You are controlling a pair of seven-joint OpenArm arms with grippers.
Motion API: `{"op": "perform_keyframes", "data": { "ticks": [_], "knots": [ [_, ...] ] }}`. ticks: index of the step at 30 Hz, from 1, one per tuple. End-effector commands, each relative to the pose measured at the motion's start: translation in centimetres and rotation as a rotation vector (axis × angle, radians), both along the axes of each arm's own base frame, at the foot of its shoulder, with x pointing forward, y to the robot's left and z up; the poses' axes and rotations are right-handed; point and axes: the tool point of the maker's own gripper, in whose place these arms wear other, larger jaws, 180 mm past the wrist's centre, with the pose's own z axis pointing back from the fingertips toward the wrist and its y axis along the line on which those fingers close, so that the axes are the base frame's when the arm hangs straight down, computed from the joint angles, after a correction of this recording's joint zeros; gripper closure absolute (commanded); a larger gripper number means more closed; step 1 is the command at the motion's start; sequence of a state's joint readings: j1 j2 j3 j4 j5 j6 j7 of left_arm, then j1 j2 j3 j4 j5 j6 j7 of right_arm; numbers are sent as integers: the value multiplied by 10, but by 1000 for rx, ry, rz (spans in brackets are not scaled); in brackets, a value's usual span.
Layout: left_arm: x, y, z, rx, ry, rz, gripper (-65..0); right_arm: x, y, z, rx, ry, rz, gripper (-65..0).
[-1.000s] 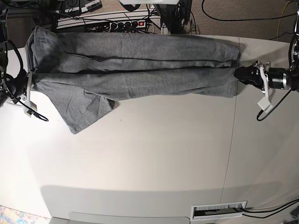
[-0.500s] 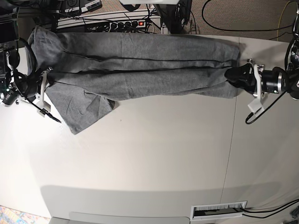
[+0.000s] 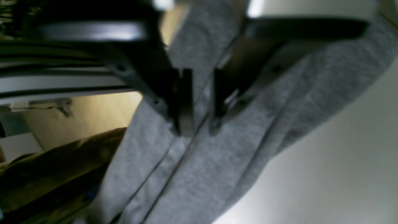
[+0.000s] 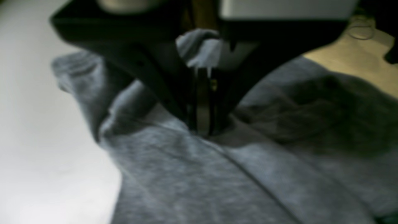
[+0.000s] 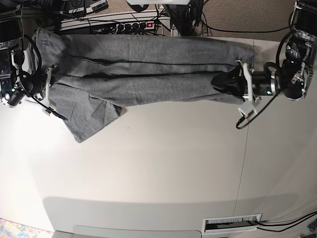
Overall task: Fold the T-shirt properly
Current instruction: 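Hold the strip ends with both grippers and pull them taut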
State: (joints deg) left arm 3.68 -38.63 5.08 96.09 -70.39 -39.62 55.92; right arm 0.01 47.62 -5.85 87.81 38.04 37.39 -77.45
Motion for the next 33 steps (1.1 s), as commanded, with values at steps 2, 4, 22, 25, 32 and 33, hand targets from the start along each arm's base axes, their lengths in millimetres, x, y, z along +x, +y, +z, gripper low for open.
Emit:
{"op": "perform_keyframes", "data": {
  "ticks": [2, 4, 22, 25, 32, 33],
  "knots": [
    [11, 4, 4, 12, -55, 24, -25, 13, -14, 15, -51, -53, 8, 0],
    [9, 8, -9, 63, -56, 31, -6, 16, -16, 15, -63, -72, 14, 0],
    [-7, 63, -89, 313, -59, 153, -1, 11, -31, -24, 57, -95, -131, 0],
    [-3, 71, -93, 357, -68, 184, -1, 12, -13, -39, 123, -106, -148, 0],
    [7, 98, -103, 512, -104, 242, -1, 18, 28, -64, 205, -135, -140, 0],
    [7, 101, -103, 523, -106, 242, -1, 19, 34, -65, 217, -139, -139, 0]
  ]
}}
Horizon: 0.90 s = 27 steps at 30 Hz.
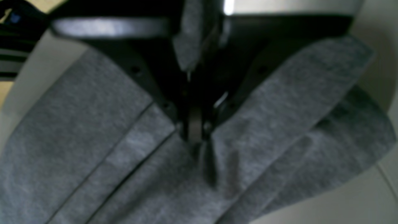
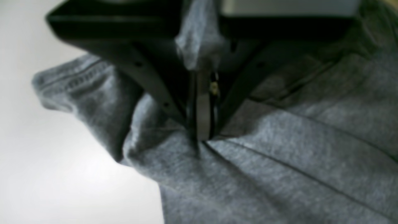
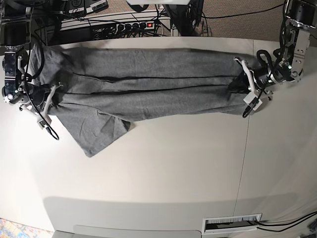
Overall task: Fold the T-shirt properly
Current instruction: 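Hold the strip ends with both grippers and pull them taut, then sweep the right gripper along the loose hem flap, tucking it under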
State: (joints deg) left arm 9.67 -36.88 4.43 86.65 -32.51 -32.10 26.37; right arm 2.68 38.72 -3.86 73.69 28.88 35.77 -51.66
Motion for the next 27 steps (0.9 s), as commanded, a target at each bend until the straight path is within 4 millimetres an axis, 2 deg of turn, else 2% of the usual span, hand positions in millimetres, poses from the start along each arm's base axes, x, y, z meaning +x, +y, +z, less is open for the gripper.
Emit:
{"op": "perform_keyframes", "data": {
  "ticks": [1, 5, 14, 17, 19, 22, 25, 27],
  "knots": [
    [-12, 35, -22, 195, 79, 5, -1, -28, 15, -25, 11, 119, 34, 0],
    [-12, 46, -21, 231, 77, 4, -1, -25, 31, -30, 43, 122, 37, 0],
    [-6, 90, -13, 370, 64, 33, 0, -27, 51, -31, 133, 140, 26, 0],
    [-6, 98, -12, 393, 71, 37, 0, -34, 60, -32, 167, 170, 56, 0],
    [-6, 98, -11, 381, 73, 37, 0, -32, 59, -30, 169, 163, 55, 0],
    [-5, 90, -9, 326, 78, 55, 0, -19, 61, -14, 174, 100, 73, 0],
    [-7, 82, -7, 281, 86, 40, 0, 0, 68, 18, 186, 0, 107, 0],
    [-9, 79, -7, 270, 90, 22, 0, 11, 73, 40, 171, -72, 139, -53]
  ]
}}
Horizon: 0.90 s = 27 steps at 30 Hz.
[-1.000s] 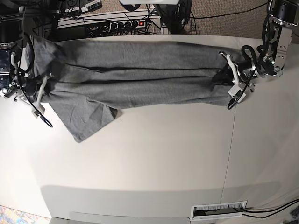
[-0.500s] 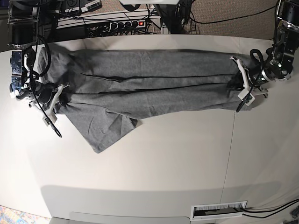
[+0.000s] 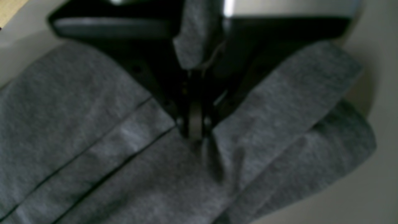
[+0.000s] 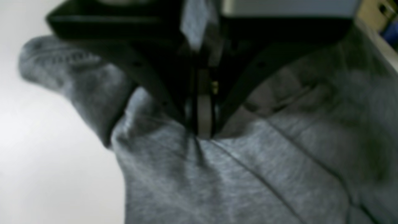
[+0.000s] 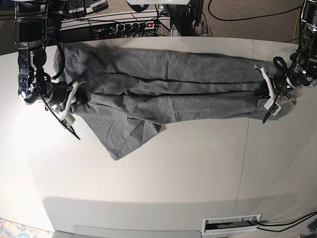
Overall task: Fold the T-shirt properly
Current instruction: 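Sweep the right gripper along the loose hem flap, tucking it under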
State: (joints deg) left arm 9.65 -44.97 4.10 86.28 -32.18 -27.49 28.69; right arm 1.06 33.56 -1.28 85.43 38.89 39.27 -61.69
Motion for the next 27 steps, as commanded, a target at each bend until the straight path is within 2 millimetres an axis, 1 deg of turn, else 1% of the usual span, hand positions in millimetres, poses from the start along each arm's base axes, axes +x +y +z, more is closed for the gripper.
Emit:
{"op": "perform_keyframes", "data": {
  "ticks": [1, 3, 5, 8, 10, 11, 13, 14, 16, 18, 19, 23, 27],
  "knots": [
    [-15, 12, -10, 71, 72, -29, 0, 16, -2, 26, -7, -85, 18, -83],
    [-15, 11, -10, 66, 72, -27, 0, 28, 3, 47, -38, -161, 50, -107],
    [-15, 9, -9, 51, 73, -23, 0, 42, 2, 64, -91, -227, 69, -108],
    [-14, 7, -8, 34, 74, -17, 0, 68, 0, 88, -121, -347, 67, -108],
    [-15, 6, -8, 27, 75, -15, 0, 83, 2, 99, -130, -409, 58, -108],
    [-15, 5, -8, 21, 76, -14, 0, 89, 6, 101, -108, -422, 48, -108],
    [-15, 4, -7, 8, 76, -9, 0, 102, 15, 99, -47, -432, 26, -111],
    [-15, 4, -7, 5, 76, -8, 0, 109, 20, 96, -13, -433, 11, -124],
    [-15, 4, -7, 5, 76, -8, 0, 124, 29, 89, 47, -424, -15, -181],
    [-15, 4, -7, 5, 76, -9, 0, 139, 33, 80, 77, -413, -41, -245],
    [-15, 4, -7, 5, 76, -9, 0, 145, 34, 75, 84, -408, -52, -263],
    [-15, 4, -7, 6, 77, -9, 0, 168, 40, 65, 117, -411, -74, -264],
    [-15, 3, -7, 5, 76, -9, 0, 175, 52, 48, 117, -366, -70, -264]
  ]
}}
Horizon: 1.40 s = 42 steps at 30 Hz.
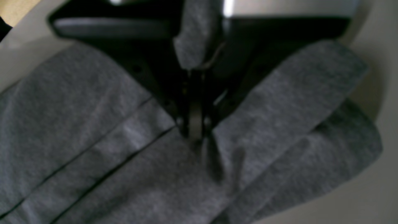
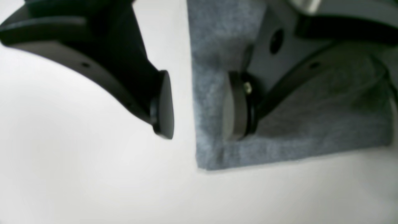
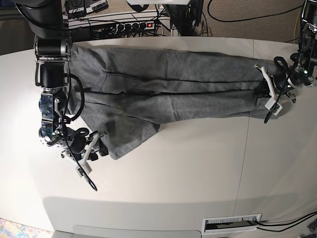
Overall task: Fold the T-shirt properly
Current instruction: 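Sweep the right gripper along the loose hem flap, tucking it under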
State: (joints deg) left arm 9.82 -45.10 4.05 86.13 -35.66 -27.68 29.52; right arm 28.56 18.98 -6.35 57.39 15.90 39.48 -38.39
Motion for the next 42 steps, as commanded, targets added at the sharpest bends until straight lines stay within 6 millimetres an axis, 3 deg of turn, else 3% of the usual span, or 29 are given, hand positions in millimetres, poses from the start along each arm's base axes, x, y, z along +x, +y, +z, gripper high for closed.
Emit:
{"op": "perform_keyframes", "data": {
  "ticks": [1, 6, 12, 18, 22, 27, 33, 39, 42],
  "knots": [
    [-12, 7, -7, 47, 52, -30, 0, 16, 3, 18, 16, -62, 3, -264],
    [-19, -4, -7, 18, 61, -102, 0, 12, 8, -13, 1, -26, 0, -264],
    [-18, -4, -6, 18, 60, -101, 0, 0, 3, -28, -27, 56, -7, -253],
    [-18, -4, -6, 18, 59, -101, 0, -21, 10, -39, 39, 219, -20, -17],
    [-18, -4, -6, 17, 58, -101, 0, -28, 18, -39, 97, 275, -17, 0],
    [-18, -3, -6, 19, 60, -101, 0, -29, 27, -31, 190, 290, -18, 0],
    [-18, -4, -6, 15, 56, -101, 0, -48, 34, -18, 295, 408, 26, 0],
    [-17, -5, -5, 10, 49, -100, 0, -65, 23, 16, 383, 447, 96, 0],
    [-15, -6, -4, 2, 39, -99, 0, -61, 30, 48, 489, 364, 144, 0]
  ]
}}
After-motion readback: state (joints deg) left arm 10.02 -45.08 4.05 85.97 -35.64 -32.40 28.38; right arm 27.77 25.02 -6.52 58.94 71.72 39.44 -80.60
